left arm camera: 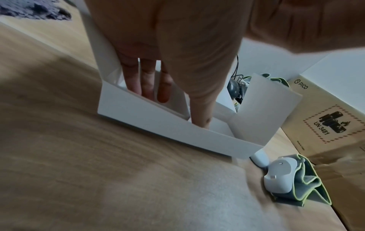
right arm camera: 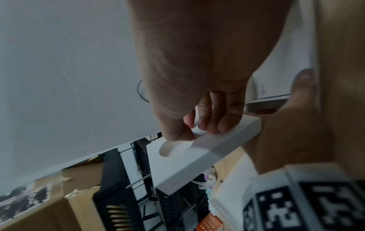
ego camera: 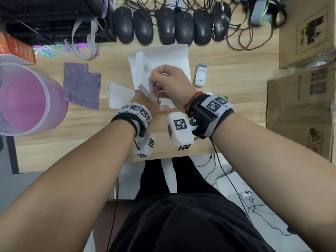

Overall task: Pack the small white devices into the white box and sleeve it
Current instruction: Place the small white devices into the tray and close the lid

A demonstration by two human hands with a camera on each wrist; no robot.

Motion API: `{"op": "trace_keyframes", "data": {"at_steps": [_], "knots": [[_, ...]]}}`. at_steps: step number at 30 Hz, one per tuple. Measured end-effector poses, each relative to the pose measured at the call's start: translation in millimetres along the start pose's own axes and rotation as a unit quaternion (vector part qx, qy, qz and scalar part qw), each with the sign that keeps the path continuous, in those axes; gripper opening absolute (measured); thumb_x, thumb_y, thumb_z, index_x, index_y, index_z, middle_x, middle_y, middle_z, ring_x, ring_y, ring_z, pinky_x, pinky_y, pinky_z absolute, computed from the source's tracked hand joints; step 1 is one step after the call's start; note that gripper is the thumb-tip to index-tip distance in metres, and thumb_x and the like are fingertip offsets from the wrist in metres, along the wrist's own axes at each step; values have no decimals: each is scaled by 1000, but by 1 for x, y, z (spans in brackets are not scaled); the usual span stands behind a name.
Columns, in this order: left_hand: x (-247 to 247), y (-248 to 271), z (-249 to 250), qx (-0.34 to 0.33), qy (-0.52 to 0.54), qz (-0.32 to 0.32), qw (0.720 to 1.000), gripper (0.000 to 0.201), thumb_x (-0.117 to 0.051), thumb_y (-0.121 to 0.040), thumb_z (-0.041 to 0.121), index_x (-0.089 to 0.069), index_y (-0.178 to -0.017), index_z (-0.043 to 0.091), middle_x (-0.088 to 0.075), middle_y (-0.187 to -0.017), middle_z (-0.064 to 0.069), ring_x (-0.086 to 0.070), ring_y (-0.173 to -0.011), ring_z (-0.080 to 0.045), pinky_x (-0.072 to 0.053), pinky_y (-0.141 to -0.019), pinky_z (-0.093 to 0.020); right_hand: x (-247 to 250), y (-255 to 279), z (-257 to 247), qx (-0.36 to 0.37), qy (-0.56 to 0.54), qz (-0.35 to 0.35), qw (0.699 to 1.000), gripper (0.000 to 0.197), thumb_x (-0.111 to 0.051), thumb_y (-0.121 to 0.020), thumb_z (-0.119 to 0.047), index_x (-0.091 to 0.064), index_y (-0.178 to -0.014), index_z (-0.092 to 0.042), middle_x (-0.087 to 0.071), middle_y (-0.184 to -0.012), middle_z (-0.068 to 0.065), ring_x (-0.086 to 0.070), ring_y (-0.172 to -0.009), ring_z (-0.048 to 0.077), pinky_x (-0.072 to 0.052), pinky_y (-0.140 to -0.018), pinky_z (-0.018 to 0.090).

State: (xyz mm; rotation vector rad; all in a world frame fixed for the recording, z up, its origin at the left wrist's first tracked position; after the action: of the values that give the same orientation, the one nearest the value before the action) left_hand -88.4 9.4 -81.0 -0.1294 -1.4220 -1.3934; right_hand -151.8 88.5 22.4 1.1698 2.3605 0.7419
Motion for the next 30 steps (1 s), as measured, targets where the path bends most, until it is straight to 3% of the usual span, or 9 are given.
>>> {"op": "trace_keyframes", "data": {"at_steps": [3,5,7,9,10,12,17,25,30], "knots": [[1,3,0,-11,36,-21,999,41,-61,-87,59,-55,-96,19,-63,-97,1,-61,-98,-21,-41,-78,-28,17,-2,11,14,75,35,996,13,-66,-81,-1,-60,-82,-12,-59,-60,-1,-51,-54,14,-46,-59,29],[6,7,-1,-3,82,-12,997,33,-75,-82,44,-57,-98,22,-62,-97,0,-60,-96,-21,-47,-82,-31,34,-3,10,38,184,72,980,11,-68,-79,-10,-62,-81,-19,-59,-61,-8,-53,-56,8,-46,-60,25],[7,6,-4,-13,127,8,992,55,-84,-74,40,-61,-119,22,-66,-107,-2,-64,-100,-23,-53,-89,-38,50,-5,11,50,297,89,949,10,-69,-77,-18,-62,-83,-22,-58,-66,-12,-54,-61,5,-48,-66,21],[10,8,-2,-43,127,17,991,93,-83,-71,43,-35,-150,37,-64,-115,-3,-63,-104,-25,-53,-92,-41,60,-7,17,53,381,84,919,12,-68,-75,-20,-61,-85,-21,-57,-68,-13,-54,-66,8,-48,-78,28],[11,10,-1,-51,121,19,991,103,-82,-72,44,-21,-155,42,-62,-115,-4,-61,-104,-25,-52,-91,-41,64,-9,20,51,410,80,907,13,-68,-74,-20,-61,-85,-21,-58,-70,-12,-55,-69,10,-48,-79,31],[12,11,-1,-57,117,21,991,109,-82,-74,44,-12,-158,42,-58,-112,-4,-58,-102,-26,-51,-91,-41,68,-12,27,43,456,78,886,12,-68,-76,-21,-60,-85,-21,-61,-75,-8,-57,-74,14,-47,-72,29],[12,14,-4,-68,137,12,988,110,-82,-75,45,-11,-158,39,-55,-110,-2,-55,-101,-22,-48,-94,-37,64,-18,34,43,514,104,850,10,-66,-78,-23,-64,-85,-17,-67,-85,0,-57,-84,21,-44,-68,29],[12,14,-2,-84,153,-21,984,110,-79,-78,35,-5,-160,36,-52,-120,-1,-48,-111,-18,-40,-100,-31,61,-23,39,28,532,119,838,4,-65,-79,-21,-63,-80,-17,-64,-83,1,-52,-79,21,-35,-66,26],[11,13,0,-78,141,-38,986,118,-83,-76,45,-1,-160,36,-52,-122,-1,-48,-115,-19,-40,-104,-33,53,-25,40,42,518,118,846,3,-64,-80,-19,-63,-81,-17,-67,-84,2,-59,-82,21,-47,-71,31]]}}
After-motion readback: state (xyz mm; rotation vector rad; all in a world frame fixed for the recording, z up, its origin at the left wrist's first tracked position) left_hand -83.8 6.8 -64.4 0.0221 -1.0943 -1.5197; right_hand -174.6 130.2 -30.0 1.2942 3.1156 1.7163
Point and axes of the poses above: each hand's wrist, its own y-axis away from the middle knuckle, its own x-axis out of the back of the hand, z = x × y, the point moved 7 cm from there along -y, towards the middle knuckle
